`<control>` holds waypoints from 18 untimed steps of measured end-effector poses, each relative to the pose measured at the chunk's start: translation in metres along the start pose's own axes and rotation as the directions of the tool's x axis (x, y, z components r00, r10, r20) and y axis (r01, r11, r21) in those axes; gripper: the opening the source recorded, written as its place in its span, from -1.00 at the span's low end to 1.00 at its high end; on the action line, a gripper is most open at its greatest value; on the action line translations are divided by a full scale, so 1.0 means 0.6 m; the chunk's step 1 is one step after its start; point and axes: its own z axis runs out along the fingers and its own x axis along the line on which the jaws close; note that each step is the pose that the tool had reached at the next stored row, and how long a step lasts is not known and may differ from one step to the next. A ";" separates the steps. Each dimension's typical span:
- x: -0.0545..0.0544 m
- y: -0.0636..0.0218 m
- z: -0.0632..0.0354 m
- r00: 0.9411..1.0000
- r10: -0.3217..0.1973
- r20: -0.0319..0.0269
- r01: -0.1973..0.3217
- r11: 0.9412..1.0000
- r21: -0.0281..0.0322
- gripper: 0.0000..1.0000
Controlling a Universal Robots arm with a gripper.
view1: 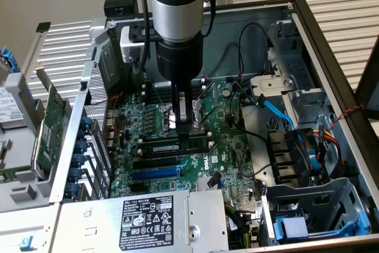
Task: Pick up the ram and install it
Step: 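Insert the ram into the slot, then press down the ram until it locks into place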
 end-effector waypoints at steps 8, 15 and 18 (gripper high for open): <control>0.000 0.001 -0.013 1.000 0.000 0.000 0.000 1.000 0.009 -0.45; -0.001 0.001 -0.014 1.000 0.004 0.015 -0.004 1.000 0.009 -0.45; -0.001 0.002 -0.015 0.999 0.009 0.033 -0.009 1.000 0.006 -0.45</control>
